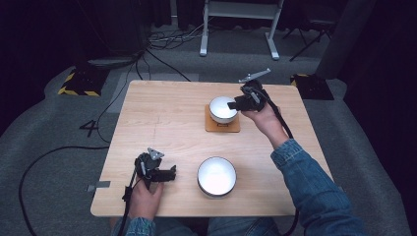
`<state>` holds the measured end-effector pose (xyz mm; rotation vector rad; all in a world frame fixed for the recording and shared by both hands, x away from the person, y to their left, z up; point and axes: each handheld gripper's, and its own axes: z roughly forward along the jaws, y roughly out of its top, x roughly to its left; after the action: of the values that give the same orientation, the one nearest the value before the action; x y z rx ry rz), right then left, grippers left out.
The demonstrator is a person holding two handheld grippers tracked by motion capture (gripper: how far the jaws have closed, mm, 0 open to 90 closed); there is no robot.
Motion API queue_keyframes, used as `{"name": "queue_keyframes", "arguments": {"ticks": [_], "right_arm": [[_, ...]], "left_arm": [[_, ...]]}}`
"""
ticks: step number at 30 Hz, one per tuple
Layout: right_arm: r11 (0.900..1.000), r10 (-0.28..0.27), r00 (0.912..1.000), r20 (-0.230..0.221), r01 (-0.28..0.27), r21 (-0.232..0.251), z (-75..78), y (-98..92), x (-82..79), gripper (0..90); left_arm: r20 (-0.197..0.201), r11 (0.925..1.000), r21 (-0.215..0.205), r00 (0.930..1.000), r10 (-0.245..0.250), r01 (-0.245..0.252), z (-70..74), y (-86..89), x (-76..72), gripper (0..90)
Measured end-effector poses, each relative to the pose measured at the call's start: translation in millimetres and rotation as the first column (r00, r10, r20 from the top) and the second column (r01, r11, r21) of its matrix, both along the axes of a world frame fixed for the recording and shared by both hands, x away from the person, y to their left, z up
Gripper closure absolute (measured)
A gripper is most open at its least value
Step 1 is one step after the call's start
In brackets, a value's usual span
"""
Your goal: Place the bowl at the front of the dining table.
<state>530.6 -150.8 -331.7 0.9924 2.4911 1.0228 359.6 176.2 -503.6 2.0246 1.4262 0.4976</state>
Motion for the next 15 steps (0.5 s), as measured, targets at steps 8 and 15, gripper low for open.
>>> {"name": "queue_keyframes", "arguments": {"ticks": [8, 15], "right_arm": [[0.998, 0.053, 0.9983, 0.024, -0.054, 0.046, 13.6, -8.8, -29.8, 55.6], [0.995, 0.075, 0.9969, 0.020, -0.077, 0.070, 16.6, -19.5, -51.7, 55.6]], "left_arm": [[-0.002, 1.0000, -0.002, 1.0000, 0.000, 0.000, 0.0, -0.1, -0.1, 5.0], [-0.001, 1.0000, 0.000, 1.0000, 0.000, 0.000, 0.0, 0.0, -0.1, 5.0]]}}
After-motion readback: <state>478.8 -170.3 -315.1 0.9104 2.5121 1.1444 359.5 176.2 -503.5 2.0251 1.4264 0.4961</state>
